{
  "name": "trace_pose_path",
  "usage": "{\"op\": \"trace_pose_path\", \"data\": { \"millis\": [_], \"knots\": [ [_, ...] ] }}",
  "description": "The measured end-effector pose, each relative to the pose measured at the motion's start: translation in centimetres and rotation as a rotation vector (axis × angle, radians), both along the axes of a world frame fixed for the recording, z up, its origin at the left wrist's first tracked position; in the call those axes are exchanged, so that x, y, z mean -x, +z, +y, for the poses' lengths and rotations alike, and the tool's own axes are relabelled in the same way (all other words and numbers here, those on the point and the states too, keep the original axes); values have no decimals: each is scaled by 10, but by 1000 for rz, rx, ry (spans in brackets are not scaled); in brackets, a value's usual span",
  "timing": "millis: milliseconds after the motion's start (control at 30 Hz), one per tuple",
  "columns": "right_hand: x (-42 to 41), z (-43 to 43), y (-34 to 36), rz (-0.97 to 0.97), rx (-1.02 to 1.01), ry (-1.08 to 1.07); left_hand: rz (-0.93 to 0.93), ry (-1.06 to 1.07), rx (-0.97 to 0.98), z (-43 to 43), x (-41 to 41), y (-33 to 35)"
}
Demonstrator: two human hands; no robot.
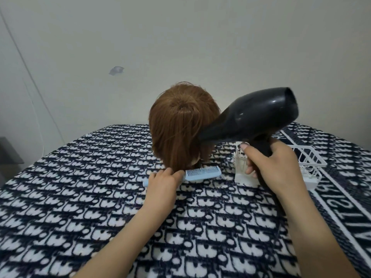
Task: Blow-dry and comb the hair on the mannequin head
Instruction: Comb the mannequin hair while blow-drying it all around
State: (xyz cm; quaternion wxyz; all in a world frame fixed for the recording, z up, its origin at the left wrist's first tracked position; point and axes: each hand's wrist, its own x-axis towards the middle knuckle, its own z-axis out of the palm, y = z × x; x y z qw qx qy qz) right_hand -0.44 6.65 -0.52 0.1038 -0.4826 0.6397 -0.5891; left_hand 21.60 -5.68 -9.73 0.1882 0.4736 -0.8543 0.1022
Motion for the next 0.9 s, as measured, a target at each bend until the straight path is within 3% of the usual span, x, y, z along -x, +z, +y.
{"op": "trace_pose_path", "data": {
  "millis": [133,433,700,900],
  "knots": [
    [-1,3,3,-187,178,6,57,-11,62,7,7,13],
    [0,6,4,-127,179,-24,136,-23,170,13,12,68],
    [-1,8,6,-210,305,-72,235,6,170,16,14,106],
    [6,11,8,-209,295,-60,522,21,78,15,20,114]
  ]
}}
